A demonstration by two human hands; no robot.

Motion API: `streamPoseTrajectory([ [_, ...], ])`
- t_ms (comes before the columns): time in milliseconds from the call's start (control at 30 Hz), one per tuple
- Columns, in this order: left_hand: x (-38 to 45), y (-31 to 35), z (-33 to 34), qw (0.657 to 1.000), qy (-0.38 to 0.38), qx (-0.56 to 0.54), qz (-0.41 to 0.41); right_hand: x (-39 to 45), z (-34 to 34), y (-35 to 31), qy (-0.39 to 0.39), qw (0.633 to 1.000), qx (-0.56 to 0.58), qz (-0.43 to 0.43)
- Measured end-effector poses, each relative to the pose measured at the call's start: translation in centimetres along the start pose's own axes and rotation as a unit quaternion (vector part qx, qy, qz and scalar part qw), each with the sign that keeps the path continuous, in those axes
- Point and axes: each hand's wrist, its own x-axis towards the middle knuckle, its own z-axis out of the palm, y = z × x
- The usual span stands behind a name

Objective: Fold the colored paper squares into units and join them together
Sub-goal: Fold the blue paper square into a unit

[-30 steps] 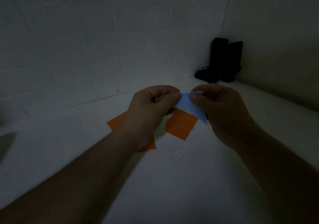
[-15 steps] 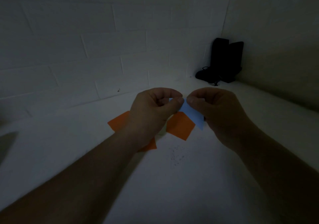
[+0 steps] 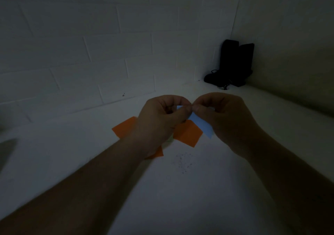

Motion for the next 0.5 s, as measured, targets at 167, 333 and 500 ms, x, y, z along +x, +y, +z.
streamPoseTrajectory([
  [167, -0.02, 0.43, -0.38, 0.998, 0.006, -0.05, -0.036, 0.15, -0.16, 0.16, 0.041, 0.999, -0.013, -0.006],
  [333, 0.07, 0.47, -0.36, 0.998, 0.012, -0.053, -0.024, 0.27, -0.14, 0.24, 0.047, 0.999, 0.001, -0.015],
  [500, -0.02, 0.73, -0.42, 0.998, 0.008, -0.053, -0.028, 0.31, -0.22, 0.42, 0.043, 0.998, -0.04, -0.015],
])
